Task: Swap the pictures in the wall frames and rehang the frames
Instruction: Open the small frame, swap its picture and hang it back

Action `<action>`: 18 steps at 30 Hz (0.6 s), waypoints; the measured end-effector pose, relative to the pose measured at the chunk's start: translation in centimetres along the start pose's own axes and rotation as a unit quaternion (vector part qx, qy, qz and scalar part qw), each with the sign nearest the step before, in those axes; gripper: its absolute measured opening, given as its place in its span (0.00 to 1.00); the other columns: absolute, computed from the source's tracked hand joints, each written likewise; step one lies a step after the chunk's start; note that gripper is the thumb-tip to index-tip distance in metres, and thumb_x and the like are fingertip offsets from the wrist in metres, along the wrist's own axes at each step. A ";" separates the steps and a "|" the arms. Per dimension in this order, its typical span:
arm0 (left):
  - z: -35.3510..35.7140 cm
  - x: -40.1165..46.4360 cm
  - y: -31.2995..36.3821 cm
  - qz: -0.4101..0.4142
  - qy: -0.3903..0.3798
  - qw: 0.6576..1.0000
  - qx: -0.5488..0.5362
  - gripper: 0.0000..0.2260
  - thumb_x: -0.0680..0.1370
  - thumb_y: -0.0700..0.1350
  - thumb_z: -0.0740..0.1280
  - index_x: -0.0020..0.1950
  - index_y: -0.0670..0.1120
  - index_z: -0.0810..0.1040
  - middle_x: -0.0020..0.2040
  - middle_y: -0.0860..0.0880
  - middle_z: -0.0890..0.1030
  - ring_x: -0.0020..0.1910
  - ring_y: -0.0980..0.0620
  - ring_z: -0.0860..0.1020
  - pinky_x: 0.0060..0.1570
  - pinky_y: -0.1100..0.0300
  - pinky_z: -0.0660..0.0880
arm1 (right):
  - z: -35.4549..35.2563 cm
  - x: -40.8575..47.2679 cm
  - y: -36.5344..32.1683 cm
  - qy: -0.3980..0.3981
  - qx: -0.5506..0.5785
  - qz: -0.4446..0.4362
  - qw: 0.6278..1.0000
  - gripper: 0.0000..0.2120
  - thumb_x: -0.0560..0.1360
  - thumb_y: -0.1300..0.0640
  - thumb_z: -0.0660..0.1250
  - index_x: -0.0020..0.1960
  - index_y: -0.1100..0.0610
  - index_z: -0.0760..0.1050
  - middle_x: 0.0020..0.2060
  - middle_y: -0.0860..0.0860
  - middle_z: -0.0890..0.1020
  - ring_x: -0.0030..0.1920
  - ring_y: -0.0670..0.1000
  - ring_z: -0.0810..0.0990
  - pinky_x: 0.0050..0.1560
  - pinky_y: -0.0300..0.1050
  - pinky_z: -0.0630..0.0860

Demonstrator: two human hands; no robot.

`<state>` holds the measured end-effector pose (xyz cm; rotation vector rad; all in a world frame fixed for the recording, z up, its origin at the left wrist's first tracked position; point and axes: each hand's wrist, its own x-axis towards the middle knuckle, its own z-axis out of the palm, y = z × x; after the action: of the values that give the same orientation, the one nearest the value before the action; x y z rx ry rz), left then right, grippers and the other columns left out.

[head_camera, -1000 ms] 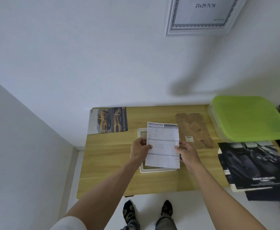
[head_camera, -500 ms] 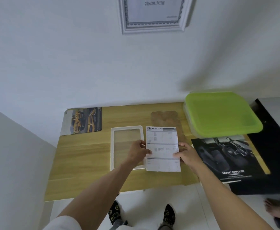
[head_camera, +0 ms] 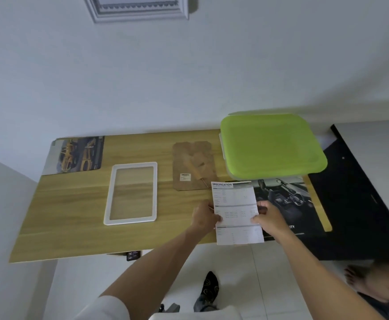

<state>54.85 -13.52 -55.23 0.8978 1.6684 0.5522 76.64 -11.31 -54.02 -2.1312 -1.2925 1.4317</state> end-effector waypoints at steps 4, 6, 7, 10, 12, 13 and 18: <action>2.5 0.7 0.7 0.003 0.010 1.000 0.028 0.13 0.69 0.33 0.73 0.49 0.45 0.77 0.42 0.49 0.81 0.46 0.44 0.83 0.46 0.46 0.82 | -1.3 0.8 0.6 0.023 -0.046 -0.013 0.999 0.24 0.68 0.69 0.70 0.63 0.57 0.74 0.49 0.50 0.84 0.47 0.48 0.82 0.39 0.41 0.76; 3.3 1.2 0.8 0.003 0.020 0.999 0.045 0.14 0.69 0.35 0.72 0.52 0.44 0.77 0.44 0.49 0.82 0.48 0.44 0.83 0.46 0.47 0.82 | -1.6 1.2 0.8 0.033 -0.077 -0.024 0.996 0.25 0.69 0.68 0.69 0.64 0.57 0.73 0.48 0.50 0.84 0.45 0.47 0.82 0.38 0.40 0.76; 3.6 1.3 0.8 0.006 0.029 0.998 0.060 0.15 0.69 0.36 0.72 0.54 0.44 0.77 0.46 0.48 0.83 0.49 0.44 0.82 0.47 0.48 0.81 | -1.6 1.5 1.0 0.039 -0.093 -0.031 0.994 0.25 0.69 0.68 0.69 0.64 0.57 0.73 0.48 0.50 0.84 0.45 0.48 0.82 0.39 0.42 0.77; 3.8 0.7 1.0 0.048 0.067 0.979 0.188 0.16 0.72 0.40 0.70 0.58 0.44 0.74 0.54 0.47 0.78 0.51 0.45 0.79 0.43 0.53 0.76 | -1.2 1.5 1.0 0.062 -0.156 -0.063 0.984 0.27 0.69 0.64 0.70 0.67 0.56 0.71 0.49 0.49 0.83 0.48 0.51 0.82 0.47 0.50 0.81; 3.7 0.2 0.8 0.100 0.077 0.938 0.321 0.19 0.74 0.43 0.69 0.63 0.45 0.69 0.57 0.47 0.72 0.53 0.44 0.75 0.43 0.53 0.73 | -0.9 1.4 1.2 0.070 -0.216 -0.083 0.970 0.33 0.70 0.59 0.71 0.72 0.53 0.63 0.56 0.52 0.79 0.56 0.54 0.79 0.52 0.55 0.80; 3.7 0.1 0.5 0.129 0.076 0.918 0.368 0.20 0.75 0.44 0.68 0.65 0.45 0.68 0.58 0.47 0.71 0.55 0.45 0.74 0.45 0.52 0.75 | -0.7 1.3 1.2 0.073 -0.234 -0.083 0.966 0.33 0.71 0.57 0.71 0.73 0.52 0.62 0.60 0.54 0.76 0.60 0.56 0.77 0.55 0.56 0.79; 4.1 -0.1 -0.8 0.203 0.062 0.881 0.424 0.10 0.77 0.43 0.63 0.57 0.42 0.75 0.59 0.44 0.71 0.57 0.44 0.72 0.54 0.51 0.74 | -0.2 0.9 1.3 0.072 -0.310 -0.090 0.944 0.30 0.75 0.52 0.69 0.74 0.51 0.62 0.60 0.55 0.68 0.61 0.57 0.73 0.52 0.54 0.78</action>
<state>58.53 -14.42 -56.91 1.9125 1.8587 0.1156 77.56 -11.25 -55.32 -2.3328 -2.0131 0.8404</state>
